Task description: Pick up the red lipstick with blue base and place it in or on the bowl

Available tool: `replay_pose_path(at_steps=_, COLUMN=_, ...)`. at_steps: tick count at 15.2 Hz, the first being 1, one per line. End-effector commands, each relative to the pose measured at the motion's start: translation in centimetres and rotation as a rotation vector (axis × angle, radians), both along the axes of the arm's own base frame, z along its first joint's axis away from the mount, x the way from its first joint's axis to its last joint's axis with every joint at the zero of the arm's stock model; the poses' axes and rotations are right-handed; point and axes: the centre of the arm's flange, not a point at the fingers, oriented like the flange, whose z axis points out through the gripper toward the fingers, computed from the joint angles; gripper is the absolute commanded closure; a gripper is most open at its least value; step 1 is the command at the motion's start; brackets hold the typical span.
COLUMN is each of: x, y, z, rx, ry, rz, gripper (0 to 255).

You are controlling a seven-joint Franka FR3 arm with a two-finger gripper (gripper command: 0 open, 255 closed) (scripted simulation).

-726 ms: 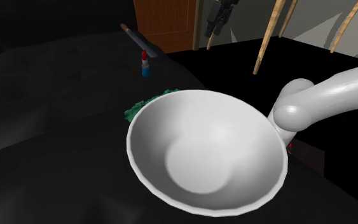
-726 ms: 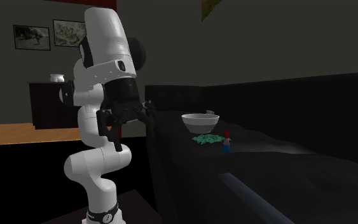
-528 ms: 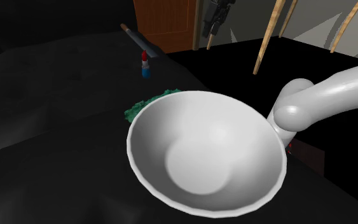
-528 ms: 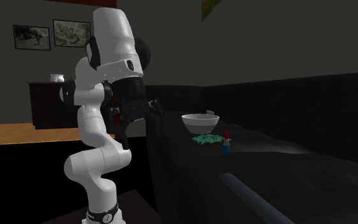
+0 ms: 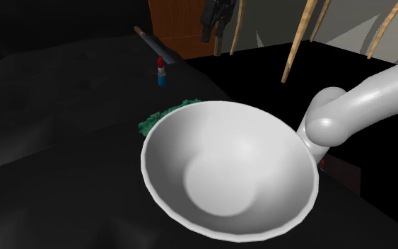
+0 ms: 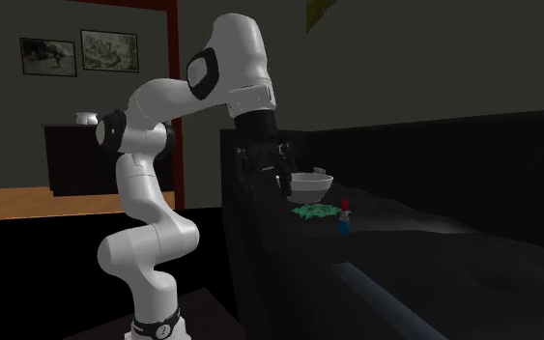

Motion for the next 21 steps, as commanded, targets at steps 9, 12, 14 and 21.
replay_pose_path(at_steps=9, x=2.4, y=14.1, z=0.9, rx=-0.080, ry=0.024, rz=0.036, gripper=0)
replay_pose_path(at_steps=12, x=3.0, y=18.4, z=1.0, rx=-0.105, ry=0.031, rz=0.046, gripper=0)
replay_pose_path(at_steps=14, x=3.2, y=19.3, z=0.5, rx=-0.110, ry=0.032, rz=0.049, gripper=0)
replay_pose_path(at_steps=21, x=3.8, y=19.3, z=-2.9, rx=-0.110, ry=0.032, rz=0.049, gripper=0)
